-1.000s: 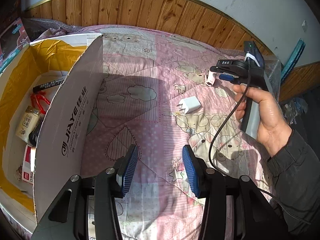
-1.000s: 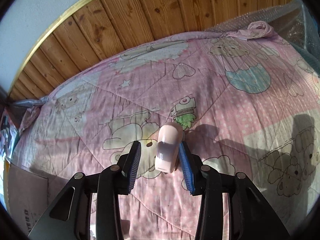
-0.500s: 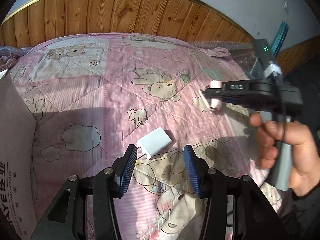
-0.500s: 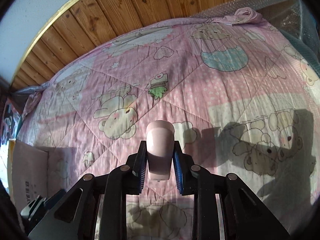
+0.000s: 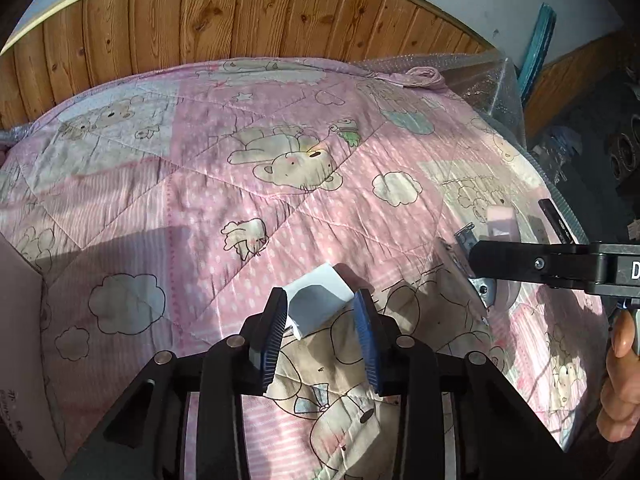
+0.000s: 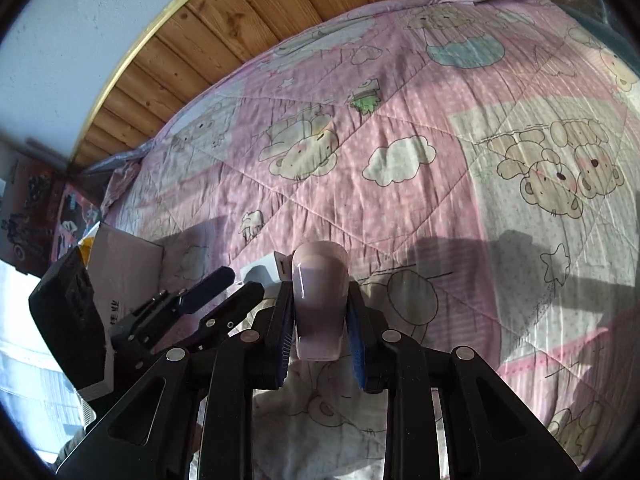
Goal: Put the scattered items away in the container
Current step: 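Grasp the white charger with left gripper while right gripper holds the pink clip, then carry the pink clip with right gripper while left gripper carries the charger to the box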
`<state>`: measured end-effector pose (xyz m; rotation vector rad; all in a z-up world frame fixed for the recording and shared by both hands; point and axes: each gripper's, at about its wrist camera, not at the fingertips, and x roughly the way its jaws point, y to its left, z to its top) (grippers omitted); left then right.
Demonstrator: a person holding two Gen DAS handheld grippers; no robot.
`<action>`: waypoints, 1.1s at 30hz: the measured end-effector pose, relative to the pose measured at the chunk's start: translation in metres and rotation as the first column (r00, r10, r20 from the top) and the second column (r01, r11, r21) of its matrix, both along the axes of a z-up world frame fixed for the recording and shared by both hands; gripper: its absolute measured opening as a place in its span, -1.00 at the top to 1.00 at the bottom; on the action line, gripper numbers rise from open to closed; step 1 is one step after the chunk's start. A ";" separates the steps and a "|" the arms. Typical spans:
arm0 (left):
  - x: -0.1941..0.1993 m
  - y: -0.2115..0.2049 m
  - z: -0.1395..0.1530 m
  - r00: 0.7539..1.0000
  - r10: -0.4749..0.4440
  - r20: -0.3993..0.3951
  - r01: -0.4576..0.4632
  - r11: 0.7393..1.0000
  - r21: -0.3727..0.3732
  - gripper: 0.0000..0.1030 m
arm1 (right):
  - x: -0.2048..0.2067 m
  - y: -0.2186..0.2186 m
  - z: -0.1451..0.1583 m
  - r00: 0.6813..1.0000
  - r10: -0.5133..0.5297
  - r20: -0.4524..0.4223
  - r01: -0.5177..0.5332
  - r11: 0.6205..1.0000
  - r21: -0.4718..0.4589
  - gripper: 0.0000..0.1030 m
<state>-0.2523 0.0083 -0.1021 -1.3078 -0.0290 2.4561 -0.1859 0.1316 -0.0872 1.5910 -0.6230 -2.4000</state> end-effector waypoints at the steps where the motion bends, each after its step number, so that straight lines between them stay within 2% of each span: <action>1: -0.001 0.004 -0.001 1.000 -0.008 -0.011 0.008 1.000 -0.025 0.05 | -0.001 0.000 -0.002 1.000 0.003 0.004 -0.003 1.000 0.001 0.50; 5: -0.001 0.016 -0.006 0.994 -0.066 -0.091 0.056 0.993 -0.107 0.03 | -0.004 0.000 -0.008 1.000 0.013 0.014 -0.013 1.000 0.006 0.50; 8: -0.002 0.021 -0.019 0.993 -0.089 -0.075 0.074 0.980 -0.183 0.05 | -0.006 0.002 -0.010 1.000 0.016 0.018 -0.016 1.000 0.002 0.50; 10: -0.001 0.016 -0.021 0.997 -0.068 -0.042 0.060 0.985 -0.163 0.33 | -0.007 0.004 -0.010 1.000 0.016 0.020 -0.016 1.000 -0.006 0.50; 12: -0.004 0.005 -0.023 0.999 0.019 0.050 -0.014 0.996 -0.092 0.38 | -0.007 0.005 -0.009 1.000 0.019 0.014 -0.018 1.000 -0.012 0.50; 14: -0.004 -0.001 -0.022 0.994 0.062 0.092 -0.060 0.998 -0.034 0.38 | -0.006 0.004 -0.009 1.000 0.024 0.011 -0.024 1.000 -0.009 0.50; 16: -0.004 0.001 -0.022 0.993 0.084 0.081 -0.082 0.996 -0.035 0.32 | -0.007 0.003 -0.011 1.000 0.027 0.016 -0.027 1.000 0.002 0.50; 18: -0.007 0.007 -0.027 0.991 0.104 0.081 -0.098 0.993 -0.073 0.21 | -0.007 0.001 -0.016 0.999 0.034 0.026 -0.035 0.999 0.016 0.50; 20: -0.010 0.012 -0.030 0.992 0.106 0.069 -0.100 0.991 -0.093 0.21 | -0.008 -0.001 -0.021 0.999 0.038 0.039 -0.039 0.999 0.024 0.50; 22: -0.011 0.014 -0.029 0.992 0.112 0.061 -0.105 0.988 -0.118 0.39 | -0.008 -0.003 -0.023 0.998 0.043 0.043 -0.044 0.999 0.026 0.50; 27: 0.002 0.003 -0.015 0.988 0.139 0.068 -0.134 0.988 -0.078 0.39 | -0.006 -0.007 -0.013 0.998 0.067 0.006 -0.067 0.998 0.014 0.50; 33: 0.027 -0.006 0.015 0.985 0.168 0.043 -0.164 0.984 -0.075 0.39 | 0.002 -0.011 -0.005 0.997 0.078 -0.015 -0.078 0.997 0.019 0.50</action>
